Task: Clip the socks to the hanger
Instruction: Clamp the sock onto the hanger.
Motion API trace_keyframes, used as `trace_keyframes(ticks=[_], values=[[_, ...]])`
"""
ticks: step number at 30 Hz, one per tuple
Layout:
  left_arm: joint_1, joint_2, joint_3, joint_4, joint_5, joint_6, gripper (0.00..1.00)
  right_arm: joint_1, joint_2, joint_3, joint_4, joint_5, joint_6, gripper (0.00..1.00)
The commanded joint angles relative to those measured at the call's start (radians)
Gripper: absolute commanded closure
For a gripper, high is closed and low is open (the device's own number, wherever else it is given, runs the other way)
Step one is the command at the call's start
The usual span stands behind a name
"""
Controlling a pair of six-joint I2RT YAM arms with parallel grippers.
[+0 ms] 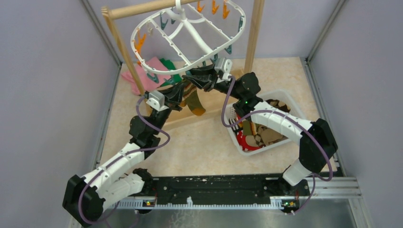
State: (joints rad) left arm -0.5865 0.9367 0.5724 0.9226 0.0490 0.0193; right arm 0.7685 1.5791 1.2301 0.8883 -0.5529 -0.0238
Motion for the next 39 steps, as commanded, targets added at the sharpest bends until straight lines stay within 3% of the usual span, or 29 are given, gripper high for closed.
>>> trace_keyframes(ticks=[1,7,16,24,25,26,28,29,30,31,39], values=[[0.005,-0.022,0.015,0.092,0.032,-0.055,1.0,0.03,-0.04,-0.011,-0.014,-0.106,0.017,1.0],[0.004,-0.012,0.013,0.097,0.035,-0.068,1.0,0.031,-0.042,-0.015,-0.013,-0.107,0.016,0.99],[0.005,-0.006,0.009,0.095,0.022,-0.069,1.0,0.032,-0.052,-0.025,-0.014,-0.099,0.016,0.46],[0.005,-0.019,0.003,0.082,0.02,-0.076,1.0,0.031,-0.069,-0.038,-0.025,-0.095,0.016,0.35],[0.005,-0.025,0.002,0.075,0.019,-0.079,0.98,0.031,-0.074,-0.042,-0.031,-0.093,0.016,0.34],[0.004,-0.033,-0.002,0.066,0.014,-0.086,0.89,0.031,-0.08,-0.045,-0.038,-0.092,0.016,0.32],[0.004,-0.053,-0.014,0.053,-0.003,-0.102,0.64,0.03,-0.096,-0.058,-0.055,-0.092,0.016,0.28],[0.005,-0.063,-0.021,0.043,-0.007,-0.107,0.54,0.029,-0.106,-0.064,-0.068,-0.094,0.016,0.21],[0.005,-0.074,-0.023,0.03,-0.008,-0.109,0.48,0.027,-0.116,-0.074,-0.079,-0.097,0.017,0.07],[0.005,-0.085,-0.027,0.015,-0.007,-0.113,0.44,0.025,-0.126,-0.085,-0.092,-0.099,0.016,0.02],[0.005,-0.196,-0.066,-0.104,0.014,-0.14,0.32,0.001,-0.213,-0.158,-0.18,-0.115,-0.021,0.01]])
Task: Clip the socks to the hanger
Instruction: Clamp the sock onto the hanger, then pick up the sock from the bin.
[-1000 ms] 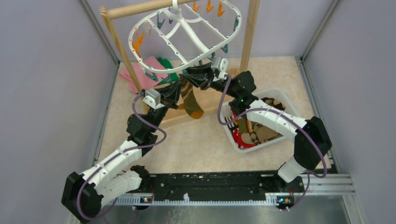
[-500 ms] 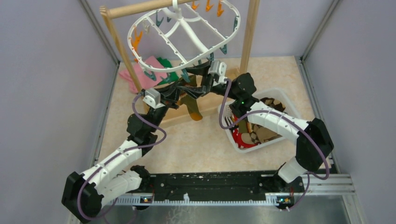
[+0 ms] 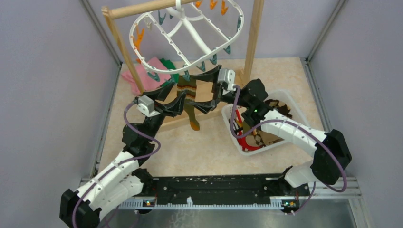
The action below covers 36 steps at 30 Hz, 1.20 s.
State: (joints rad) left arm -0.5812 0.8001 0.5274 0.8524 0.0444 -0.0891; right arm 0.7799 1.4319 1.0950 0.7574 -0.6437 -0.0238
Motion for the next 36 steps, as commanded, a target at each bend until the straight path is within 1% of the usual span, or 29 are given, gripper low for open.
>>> trace_keyframes(ticks=[1,6,9,11,13,14,17,19,22,24,25,27,28,32,34,36], values=[[0.0,-0.074,-0.027,-0.05,0.02,-0.032,0.31,-0.016,-0.075,-0.028,-0.068,-0.034,-0.027,0.01],[0.0,-0.163,-0.06,-0.177,0.041,-0.037,0.25,-0.052,-0.138,-0.045,-0.218,-0.067,-0.05,0.01],[0.0,-0.216,-0.094,-0.243,0.067,-0.046,0.23,-0.093,-0.178,-0.025,-0.397,-0.079,-0.088,0.01],[-0.001,-0.244,-0.123,-0.274,0.11,-0.065,0.21,-0.117,-0.204,0.011,-0.571,-0.077,-0.168,0.01],[0.0,-0.257,-0.17,-0.269,0.181,-0.104,0.18,-0.13,-0.228,0.058,-0.767,-0.053,-0.276,0.01],[0.0,-0.258,-0.189,-0.257,0.219,-0.125,0.18,-0.132,-0.238,0.082,-0.906,-0.027,-0.334,0.01],[0.0,-0.237,-0.24,-0.176,0.306,-0.212,0.16,-0.144,-0.231,0.192,-1.232,0.039,-0.476,0.01],[0.0,-0.205,-0.259,-0.113,0.343,-0.266,0.15,-0.169,-0.181,0.3,-1.46,0.08,-0.533,0.01],[-0.001,-0.141,-0.256,-0.058,0.378,-0.333,0.14,-0.249,-0.061,0.478,-1.809,0.078,-0.608,0.01],[0.0,-0.113,-0.249,-0.046,0.398,-0.366,0.14,-0.307,0.004,0.551,-1.969,0.072,-0.659,0.02],[0.0,-0.103,-0.247,-0.043,0.406,-0.38,0.14,-0.334,0.018,0.571,-2.024,0.073,-0.69,0.02],[-0.001,-0.098,-0.251,-0.044,0.421,-0.403,0.14,-0.384,0.003,0.541,-2.043,0.068,-0.735,0.04],[-0.001,-0.098,-0.257,-0.043,0.426,-0.414,0.14,-0.409,-0.028,0.504,-2.012,0.064,-0.738,0.04],[0.0,-0.111,-0.302,0.0,0.448,-0.449,0.14,-0.507,-0.227,0.28,-1.74,0.028,-0.674,0.02],[0.0,-0.116,-0.333,0.054,0.458,-0.472,0.14,-0.56,-0.307,0.145,-1.588,-0.021,-0.597,0.01],[-0.001,-0.109,-0.362,0.11,0.468,-0.495,0.14,-0.616,-0.339,0.037,-1.447,-0.071,-0.5,0.03]])
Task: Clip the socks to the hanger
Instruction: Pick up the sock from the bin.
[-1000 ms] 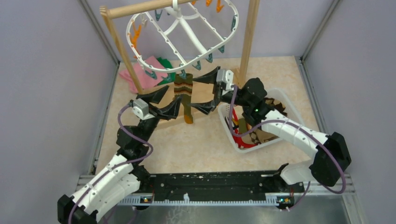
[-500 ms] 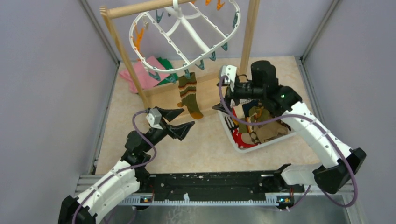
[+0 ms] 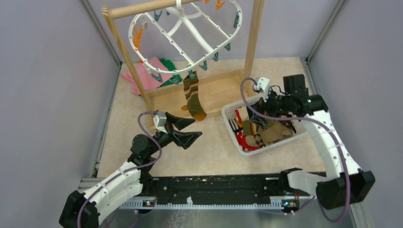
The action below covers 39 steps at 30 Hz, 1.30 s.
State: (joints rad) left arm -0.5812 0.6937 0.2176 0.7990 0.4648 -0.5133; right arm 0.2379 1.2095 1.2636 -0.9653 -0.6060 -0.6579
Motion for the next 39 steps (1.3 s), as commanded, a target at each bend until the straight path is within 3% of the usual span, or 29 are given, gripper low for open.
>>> trace_keyframes(ticks=[1,6,11,15,18,22,24,27,30,34,39], values=[[-0.001,0.005,-0.058,0.185,0.053,-0.085,0.14,-0.096,-0.119,-0.175,0.321,-0.125,0.182,0.04],[0.0,0.066,-0.045,0.215,0.108,-0.091,0.14,-0.193,-0.125,-0.253,0.402,-0.136,0.227,0.08],[-0.001,0.131,-0.036,0.254,0.146,-0.068,0.14,-0.204,-0.083,-0.29,0.411,-0.161,0.197,0.19],[-0.001,0.181,-0.024,0.267,0.171,-0.044,0.15,-0.204,-0.046,-0.281,0.324,-0.252,0.058,0.26],[0.0,0.214,-0.021,0.291,0.189,-0.023,0.15,-0.187,-0.064,-0.304,0.226,-0.369,-0.203,0.28],[-0.001,0.252,-0.011,0.319,0.221,0.008,0.15,-0.157,-0.018,-0.268,-0.089,-0.45,-0.914,0.25],[0.0,0.271,-0.001,0.319,0.235,0.022,0.15,-0.138,0.05,-0.222,-0.142,-0.456,-1.03,0.26],[-0.001,0.297,0.007,0.319,0.243,0.021,0.16,-0.074,0.106,-0.205,-0.104,-0.439,-1.006,0.28],[0.0,0.296,0.002,0.319,0.241,0.016,0.16,-0.005,0.103,-0.261,0.023,-0.317,-0.842,0.28],[-0.001,0.29,-0.015,0.323,0.226,0.025,0.16,0.005,0.089,-0.299,0.167,-0.195,-0.619,0.28],[-0.001,0.297,-0.004,0.306,0.222,0.021,0.16,0.004,0.12,-0.286,0.175,-0.141,-0.556,0.3]])
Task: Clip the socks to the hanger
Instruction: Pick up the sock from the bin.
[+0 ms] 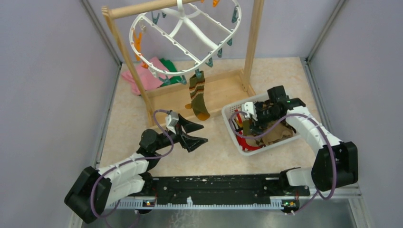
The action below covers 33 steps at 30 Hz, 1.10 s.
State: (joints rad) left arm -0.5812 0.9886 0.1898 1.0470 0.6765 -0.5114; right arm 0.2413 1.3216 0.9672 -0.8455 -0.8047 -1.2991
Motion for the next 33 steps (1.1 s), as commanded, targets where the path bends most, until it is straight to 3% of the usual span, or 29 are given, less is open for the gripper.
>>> trace_keyframes(ticks=[1,13,21,26,28,33], values=[[-0.002,0.007,0.023,0.064,0.006,0.012,0.16,0.001,0.02,0.013,0.05,0.073,0.086,0.32],[-0.003,0.035,0.039,0.088,0.014,-0.036,0.17,0.038,0.092,0.009,0.086,0.291,0.169,0.47],[-0.002,0.011,0.027,0.08,0.007,-0.041,0.17,0.039,0.087,0.052,0.042,0.23,0.177,0.8],[-0.002,-0.003,0.022,0.093,0.012,-0.048,0.17,0.039,0.046,0.084,-0.012,0.153,0.147,0.9],[-0.003,-0.004,0.017,0.135,0.018,-0.072,0.17,0.027,0.023,0.09,-0.018,0.133,0.143,1.0],[-0.003,0.022,0.019,0.222,0.032,-0.137,0.16,-0.06,-0.025,0.108,-0.047,0.02,0.138,1.0]])
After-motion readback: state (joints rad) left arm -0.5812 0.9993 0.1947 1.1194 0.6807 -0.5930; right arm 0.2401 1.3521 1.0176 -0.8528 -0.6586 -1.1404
